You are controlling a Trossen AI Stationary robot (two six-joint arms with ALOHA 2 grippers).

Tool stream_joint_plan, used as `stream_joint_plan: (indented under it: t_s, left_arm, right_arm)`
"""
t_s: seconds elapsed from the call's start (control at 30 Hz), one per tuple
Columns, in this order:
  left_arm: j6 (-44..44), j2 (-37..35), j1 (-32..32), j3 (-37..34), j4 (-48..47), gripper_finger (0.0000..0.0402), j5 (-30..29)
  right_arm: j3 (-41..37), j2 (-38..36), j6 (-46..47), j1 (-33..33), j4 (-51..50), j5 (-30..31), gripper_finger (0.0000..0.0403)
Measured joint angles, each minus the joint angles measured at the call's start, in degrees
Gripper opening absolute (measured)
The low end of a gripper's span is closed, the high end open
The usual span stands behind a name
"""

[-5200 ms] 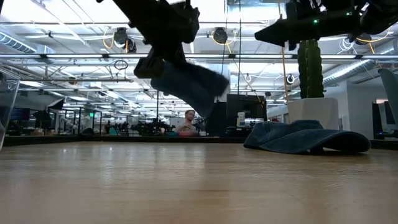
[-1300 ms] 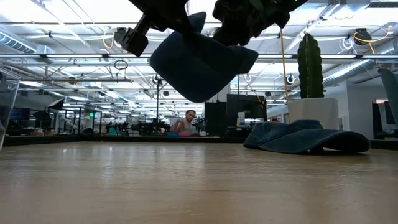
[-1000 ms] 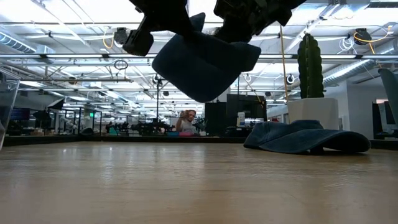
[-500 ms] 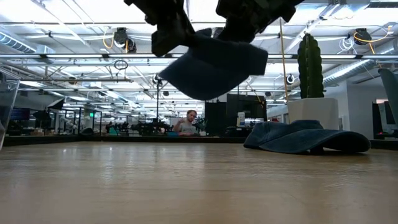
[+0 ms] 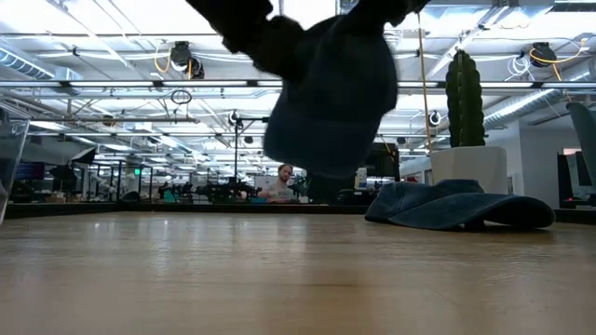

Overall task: Pick & Place hat
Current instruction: Put the left blue cap into the blue bin

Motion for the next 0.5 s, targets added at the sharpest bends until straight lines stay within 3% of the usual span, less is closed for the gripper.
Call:
stream_joint_plan:
  t_s: [0.2, 0.5]
  left_arm:
    - [-6.0, 0.0, 1.9, 0.0, -6.4, 0.0285, 10.9]
    - [-0.6, -8.0, 4.8, -0.1, -10.0, 0.0281, 12.0]
  right_arm:
    - [0.0, -6.0, 0.8, 3.7, -2.5, 4.3, 0.0005]
    - [0.0, -14.4, 2.4, 10.5, -3.5, 4.4, 0.0005]
